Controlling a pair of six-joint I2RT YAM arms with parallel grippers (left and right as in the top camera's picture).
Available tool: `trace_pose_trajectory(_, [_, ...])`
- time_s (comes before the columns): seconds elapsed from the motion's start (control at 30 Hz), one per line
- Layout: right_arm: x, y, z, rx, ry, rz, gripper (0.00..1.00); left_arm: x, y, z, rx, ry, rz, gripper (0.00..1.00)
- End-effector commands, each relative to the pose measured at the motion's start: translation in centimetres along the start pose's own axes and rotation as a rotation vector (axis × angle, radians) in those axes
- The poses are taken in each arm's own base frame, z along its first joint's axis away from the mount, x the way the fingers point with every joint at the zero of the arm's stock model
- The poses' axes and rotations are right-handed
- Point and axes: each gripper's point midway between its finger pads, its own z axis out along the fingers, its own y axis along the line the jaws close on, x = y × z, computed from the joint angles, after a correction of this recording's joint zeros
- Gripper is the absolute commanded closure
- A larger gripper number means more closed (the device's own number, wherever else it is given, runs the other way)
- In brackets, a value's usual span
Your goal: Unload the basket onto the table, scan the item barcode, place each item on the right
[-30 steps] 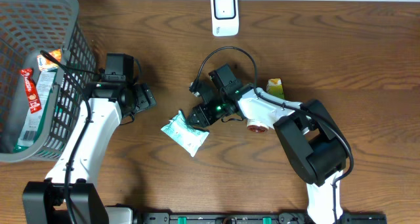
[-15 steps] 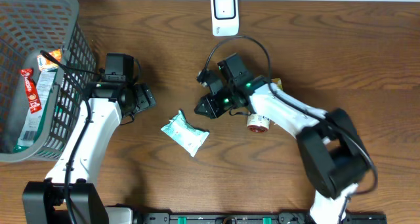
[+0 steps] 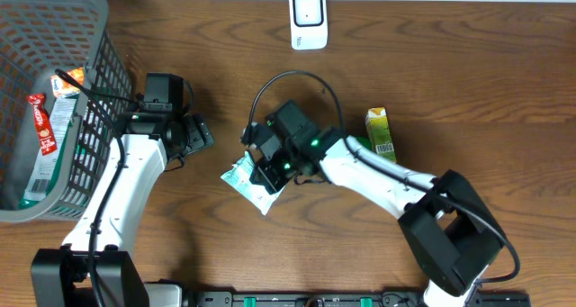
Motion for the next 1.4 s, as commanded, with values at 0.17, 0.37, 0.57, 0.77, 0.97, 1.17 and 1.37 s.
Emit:
trace_pose_trajectory(0.17, [2.2, -3.9, 1.9, 0.302, -0.006, 0.002, 0.97, 0.2, 0.4, 0.3, -0.013, 0.008, -0.006, 0.06])
trace_pose_trajectory(0.37, [3.1, -4.9, 2.3, 0.350, -0.015, 0.009, 0.97, 0.2, 0.4, 0.3, -0.013, 0.008, -0.005, 0.06])
trace_pose_trajectory(0.57, [1.3, -6.1, 0.6, 0.469, -0.077, -0.006, 0.96, 0.2, 0.4, 0.3, -0.013, 0.008, -0.006, 0.06])
trace_pose_trajectory(0.77, [-4.1, -2.4, -2.9, 0.409, -0.229, -0.057, 0.80, 0.2, 0.4, 0.3, -0.013, 0.008, -0.006, 0.06])
trace_pose_trajectory(0.97, [-3.9, -1.4, -2.7, 0.354, -0.214, -0.062, 0.42, 0.2, 0.4, 0.3, -0.013, 0.008, -0.005, 0.06])
trace_pose_trajectory(1.17, [-0.5, -2.2, 1.5, 0.361, -0.059, -0.126, 0.31, 0.2, 0.4, 0.3, -0.013, 0.008, -0.006, 0.06])
trace_pose_trajectory(1.37, [1.9, -2.5, 4.8, 0.369, 0.035, -0.216, 0.28, 0.2, 0.4, 0.3, -0.013, 0.008, -0.006, 0.06])
